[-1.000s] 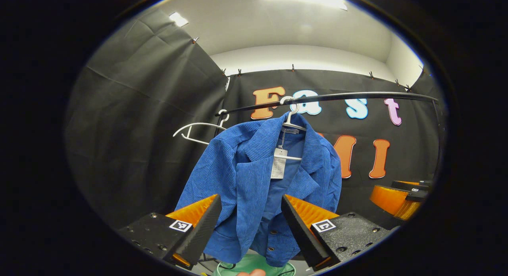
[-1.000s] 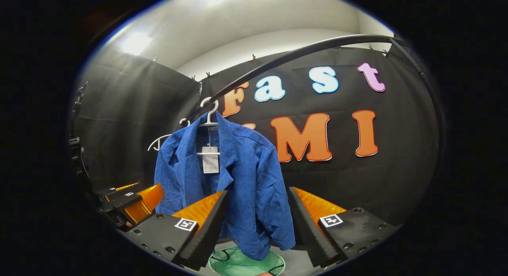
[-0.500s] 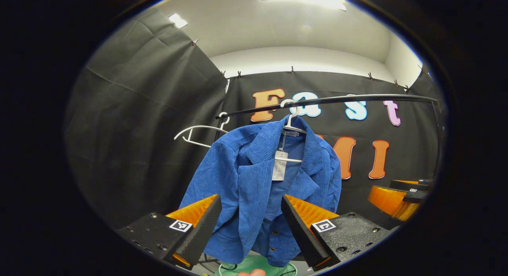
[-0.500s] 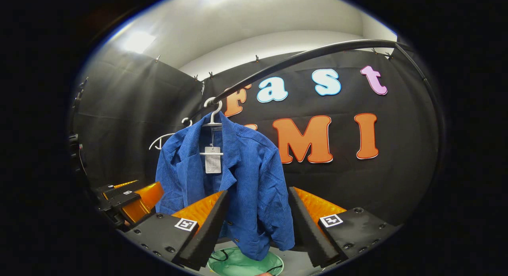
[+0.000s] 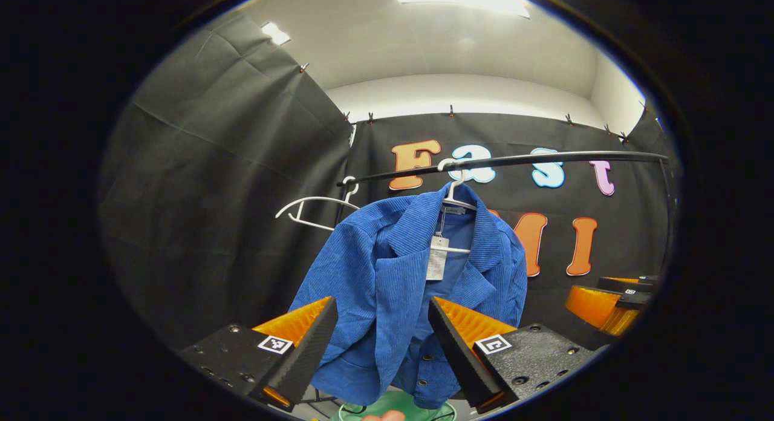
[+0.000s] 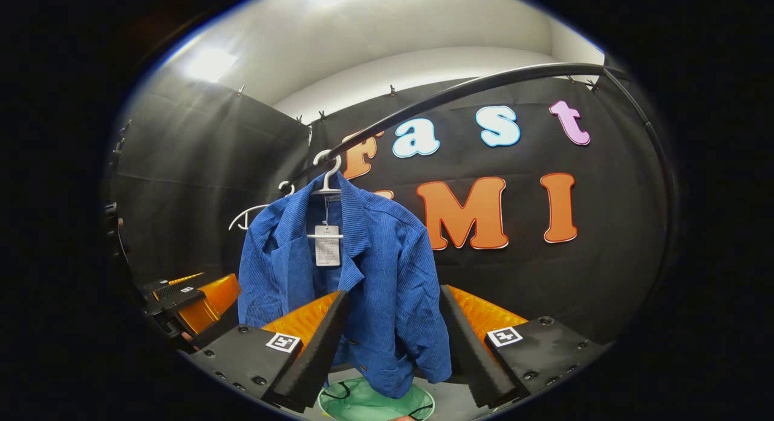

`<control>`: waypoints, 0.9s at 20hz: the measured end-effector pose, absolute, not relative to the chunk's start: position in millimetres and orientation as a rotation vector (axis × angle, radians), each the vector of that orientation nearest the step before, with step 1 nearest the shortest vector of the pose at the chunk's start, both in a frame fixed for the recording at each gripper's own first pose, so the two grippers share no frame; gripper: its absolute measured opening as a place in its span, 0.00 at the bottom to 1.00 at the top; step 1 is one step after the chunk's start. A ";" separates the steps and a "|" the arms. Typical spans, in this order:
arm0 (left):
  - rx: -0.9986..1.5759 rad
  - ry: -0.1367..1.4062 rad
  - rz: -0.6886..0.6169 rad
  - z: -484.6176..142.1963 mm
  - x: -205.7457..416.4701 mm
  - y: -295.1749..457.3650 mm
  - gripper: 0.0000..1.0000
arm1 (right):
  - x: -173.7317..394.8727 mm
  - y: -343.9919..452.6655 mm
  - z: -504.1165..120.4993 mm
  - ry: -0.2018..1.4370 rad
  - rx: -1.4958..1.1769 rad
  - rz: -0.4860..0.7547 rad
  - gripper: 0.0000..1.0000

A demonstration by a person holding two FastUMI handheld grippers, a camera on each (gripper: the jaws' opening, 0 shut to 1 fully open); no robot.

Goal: Grasp the clothes on the hanger with both hands and then place them into the laundry hamper below.

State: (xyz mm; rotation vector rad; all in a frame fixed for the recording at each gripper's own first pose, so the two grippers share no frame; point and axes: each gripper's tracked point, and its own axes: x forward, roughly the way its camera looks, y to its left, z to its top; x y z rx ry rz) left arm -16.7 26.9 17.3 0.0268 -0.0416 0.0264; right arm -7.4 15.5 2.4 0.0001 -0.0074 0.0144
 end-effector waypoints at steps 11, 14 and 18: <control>0.042 -0.008 0.044 18.7 -16.8 44.8 0.92 | 60.1 41.8 -22.2 0.047 0.008 0.096 0.97; 0.067 -0.004 0.071 23.2 -17.8 60.8 0.95 | 100.9 67.8 -37.6 0.101 0.052 0.132 0.97; 0.090 -0.009 0.109 28.5 -17.4 87.6 0.94 | 156.9 97.1 -66.0 0.184 0.165 0.117 0.97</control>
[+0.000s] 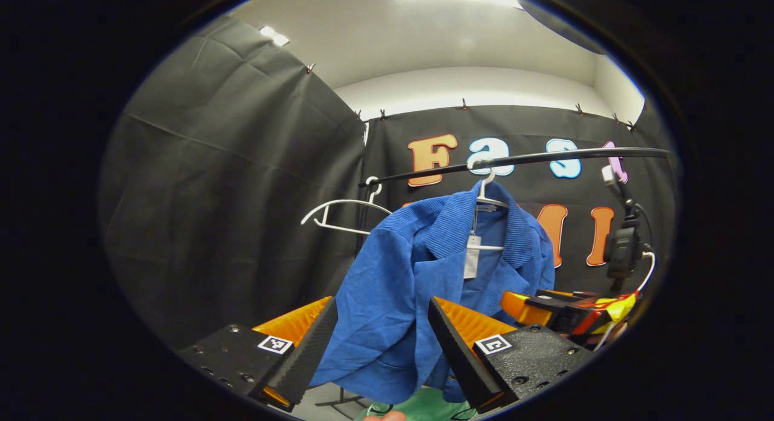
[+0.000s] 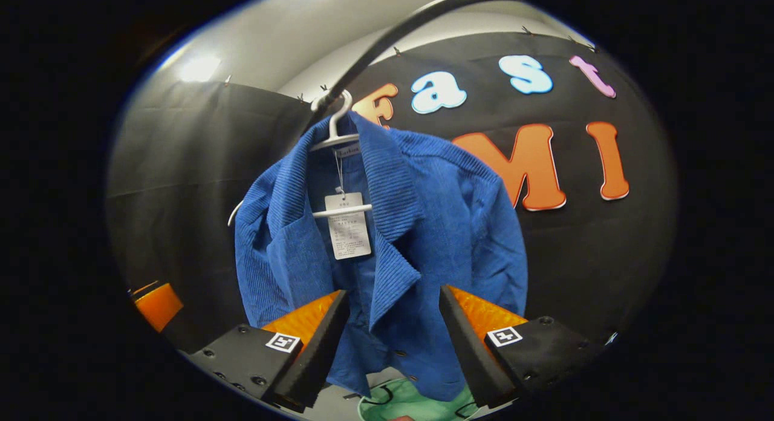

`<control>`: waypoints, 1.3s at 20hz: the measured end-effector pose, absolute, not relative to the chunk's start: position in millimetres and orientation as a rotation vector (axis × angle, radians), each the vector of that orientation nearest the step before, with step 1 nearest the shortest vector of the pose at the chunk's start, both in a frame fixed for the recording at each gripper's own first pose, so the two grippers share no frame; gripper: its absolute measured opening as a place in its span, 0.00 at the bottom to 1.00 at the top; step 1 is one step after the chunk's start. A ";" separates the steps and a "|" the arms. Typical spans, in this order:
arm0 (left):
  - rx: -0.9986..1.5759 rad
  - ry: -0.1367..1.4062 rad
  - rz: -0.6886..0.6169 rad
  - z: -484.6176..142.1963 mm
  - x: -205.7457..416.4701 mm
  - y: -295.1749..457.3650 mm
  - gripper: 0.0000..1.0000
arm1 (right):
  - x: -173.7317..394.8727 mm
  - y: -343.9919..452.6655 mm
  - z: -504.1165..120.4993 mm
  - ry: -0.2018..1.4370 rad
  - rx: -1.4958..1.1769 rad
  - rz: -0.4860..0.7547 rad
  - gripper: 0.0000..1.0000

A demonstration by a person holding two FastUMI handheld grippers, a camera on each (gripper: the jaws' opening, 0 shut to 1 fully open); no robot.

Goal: Grasp the clothes on the hanger with both hands and then place them into the laundry hamper below.

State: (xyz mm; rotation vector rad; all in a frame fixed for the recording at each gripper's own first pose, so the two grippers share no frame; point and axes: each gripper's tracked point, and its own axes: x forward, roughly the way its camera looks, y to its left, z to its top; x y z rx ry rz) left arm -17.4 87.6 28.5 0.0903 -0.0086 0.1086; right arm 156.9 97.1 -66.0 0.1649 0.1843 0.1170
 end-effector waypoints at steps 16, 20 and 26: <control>0.084 0.034 0.061 5.8 3.2 112.7 0.92 | 222.0 16.5 -89.1 0.156 0.212 -0.154 0.17; 0.056 0.054 -0.035 -10.9 15.4 71.7 0.92 | 178.4 1.5 -57.5 0.089 0.198 -0.114 0.11; 0.008 0.067 -0.133 -36.5 48.9 17.8 0.92 | 113.4 -9.7 30.6 -0.102 0.064 -0.072 0.07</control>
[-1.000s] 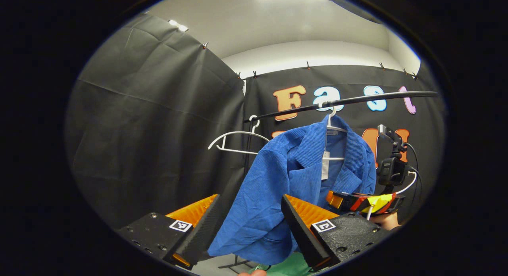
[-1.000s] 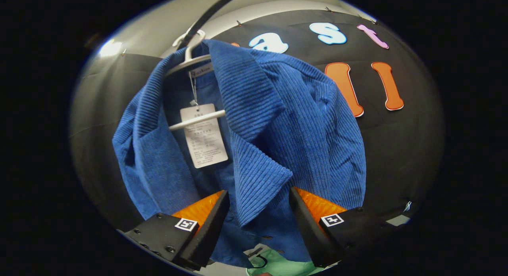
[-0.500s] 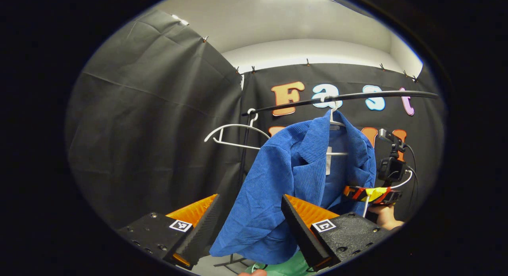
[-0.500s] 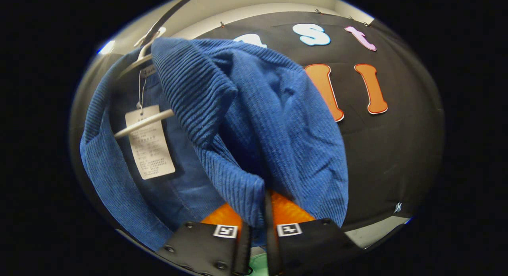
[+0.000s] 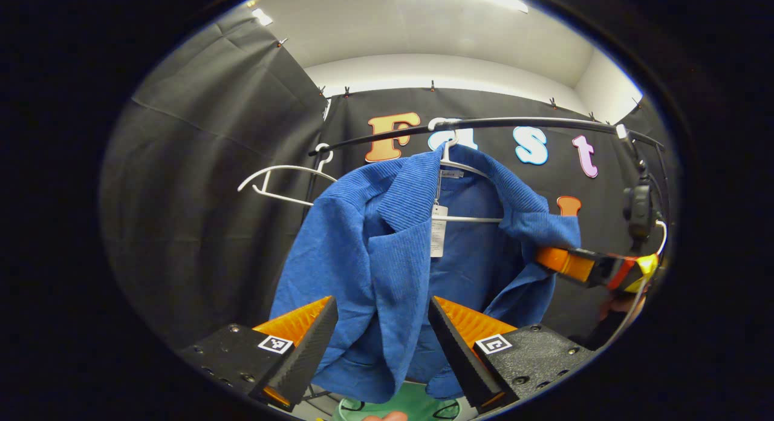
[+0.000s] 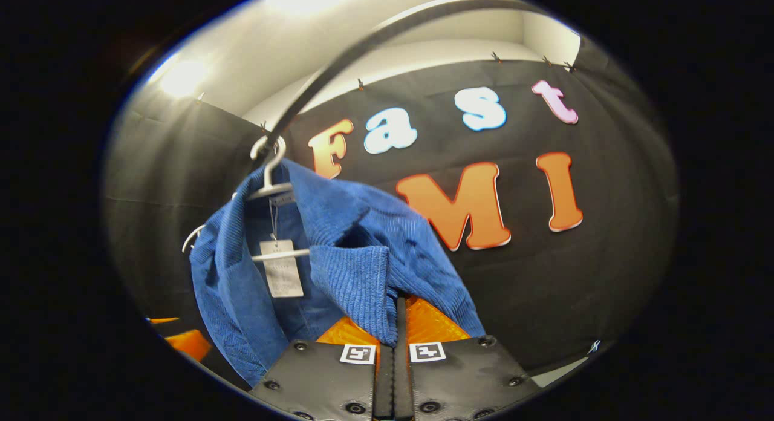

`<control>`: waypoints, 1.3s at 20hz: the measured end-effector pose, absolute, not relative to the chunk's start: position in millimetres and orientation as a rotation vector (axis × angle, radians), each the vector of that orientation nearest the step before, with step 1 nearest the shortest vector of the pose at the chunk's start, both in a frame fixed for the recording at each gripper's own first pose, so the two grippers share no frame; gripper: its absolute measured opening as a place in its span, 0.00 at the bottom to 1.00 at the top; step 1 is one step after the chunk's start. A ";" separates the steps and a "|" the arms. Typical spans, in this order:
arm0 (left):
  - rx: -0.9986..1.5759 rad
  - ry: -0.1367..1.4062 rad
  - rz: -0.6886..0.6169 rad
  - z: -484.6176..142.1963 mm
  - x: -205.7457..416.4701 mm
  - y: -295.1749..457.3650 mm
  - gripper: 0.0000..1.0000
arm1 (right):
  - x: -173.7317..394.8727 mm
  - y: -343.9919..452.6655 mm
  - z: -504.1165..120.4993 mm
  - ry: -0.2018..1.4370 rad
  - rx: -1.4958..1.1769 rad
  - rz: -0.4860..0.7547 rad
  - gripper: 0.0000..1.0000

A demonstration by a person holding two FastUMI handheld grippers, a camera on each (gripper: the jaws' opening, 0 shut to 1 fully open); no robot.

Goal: Grasp the clothes on the hanger with both hands and then place them into the laundry hamper below.

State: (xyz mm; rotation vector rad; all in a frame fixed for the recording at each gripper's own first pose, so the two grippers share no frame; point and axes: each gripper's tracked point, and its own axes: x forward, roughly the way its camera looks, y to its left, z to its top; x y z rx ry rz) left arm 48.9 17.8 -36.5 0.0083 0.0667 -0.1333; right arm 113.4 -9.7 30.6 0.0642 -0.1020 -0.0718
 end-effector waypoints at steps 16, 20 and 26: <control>-0.032 -0.049 -0.066 -58.7 160.5 -19.1 0.98 | 60.7 12.8 93.1 -0.252 0.012 0.008 0.07; 0.008 -0.087 -0.089 -46.7 161.2 0.7 0.33 | 61.8 10.1 90.2 -0.253 0.014 -0.009 0.07; 0.157 -0.128 -0.115 -18.1 142.0 28.8 0.02 | 66.9 1.0 88.0 -0.278 -0.006 -0.079 0.07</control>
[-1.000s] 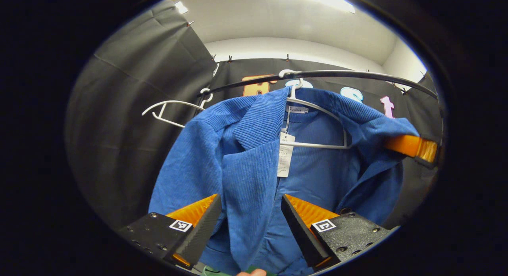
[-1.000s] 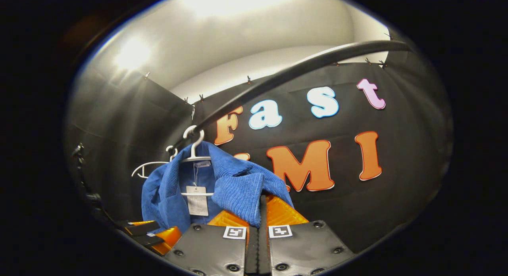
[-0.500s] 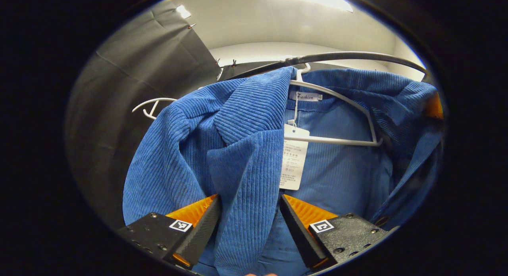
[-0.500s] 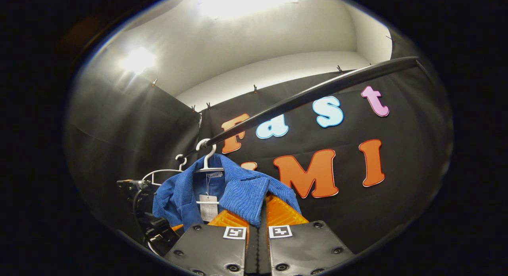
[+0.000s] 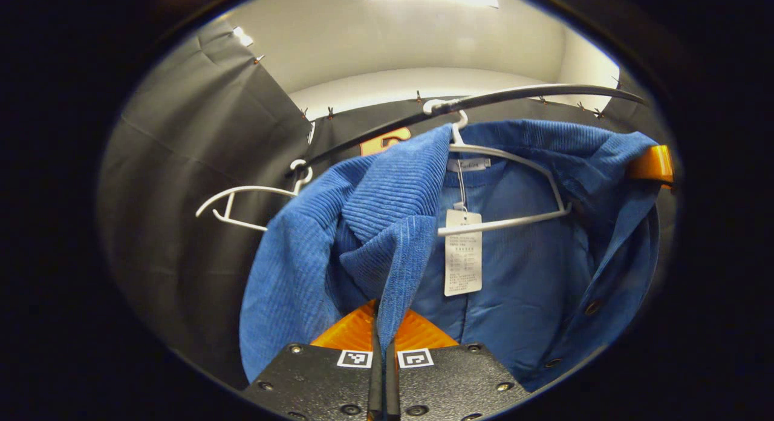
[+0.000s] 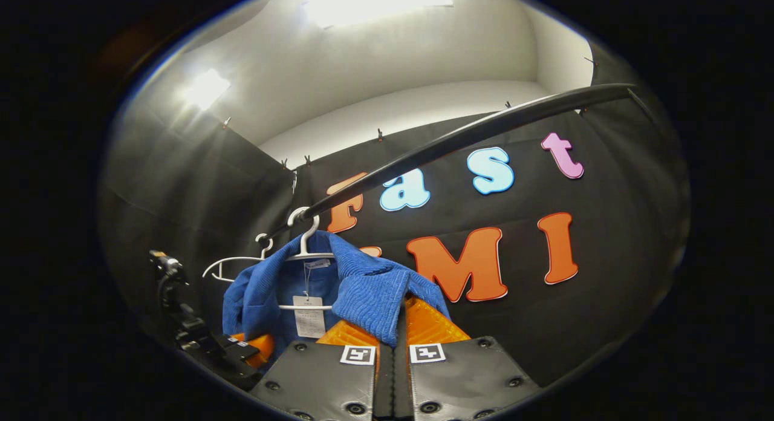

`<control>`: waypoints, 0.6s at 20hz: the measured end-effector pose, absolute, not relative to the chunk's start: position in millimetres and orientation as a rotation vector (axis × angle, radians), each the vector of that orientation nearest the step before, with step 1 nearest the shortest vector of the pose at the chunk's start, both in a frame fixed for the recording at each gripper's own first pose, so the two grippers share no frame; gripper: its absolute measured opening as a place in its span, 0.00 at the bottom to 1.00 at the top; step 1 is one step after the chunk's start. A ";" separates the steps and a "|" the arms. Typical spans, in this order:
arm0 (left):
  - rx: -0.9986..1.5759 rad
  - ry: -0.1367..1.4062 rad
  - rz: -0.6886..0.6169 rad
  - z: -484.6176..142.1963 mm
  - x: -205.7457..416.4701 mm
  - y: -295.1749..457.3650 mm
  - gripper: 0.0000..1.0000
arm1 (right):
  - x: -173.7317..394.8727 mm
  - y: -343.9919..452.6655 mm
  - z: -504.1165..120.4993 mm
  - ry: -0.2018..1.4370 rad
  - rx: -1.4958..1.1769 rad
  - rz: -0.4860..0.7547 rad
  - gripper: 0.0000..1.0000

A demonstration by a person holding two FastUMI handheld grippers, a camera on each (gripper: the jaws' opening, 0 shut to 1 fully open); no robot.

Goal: Grasp the clothes on the hanger with both hands and then place them into the laundry hamper below.

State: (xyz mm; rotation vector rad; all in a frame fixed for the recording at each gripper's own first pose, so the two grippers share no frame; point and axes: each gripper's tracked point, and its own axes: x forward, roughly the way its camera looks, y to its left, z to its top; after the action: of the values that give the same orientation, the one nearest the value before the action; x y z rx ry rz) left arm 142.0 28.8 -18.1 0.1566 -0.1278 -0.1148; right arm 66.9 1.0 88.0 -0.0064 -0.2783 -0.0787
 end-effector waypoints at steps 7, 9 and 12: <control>0.390 -0.290 -0.002 85.2 125.3 83.2 0.02 | 66.1 -13.5 108.1 -0.392 -0.085 -0.215 0.07; 0.431 -0.325 -0.030 119.7 127.7 77.9 0.02 | 65.6 -13.7 113.4 -0.410 -0.094 -0.225 0.07; 0.499 -0.382 -0.038 168.2 131.8 76.1 0.01 | 67.5 -12.7 118.3 -0.427 -0.098 -0.230 0.07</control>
State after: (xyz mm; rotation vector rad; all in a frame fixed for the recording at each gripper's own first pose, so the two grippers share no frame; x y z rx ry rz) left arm 131.8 76.1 168.2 0.4990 -0.3824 -0.0384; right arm 67.5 -12.7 118.3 -0.0983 -0.4266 -0.2303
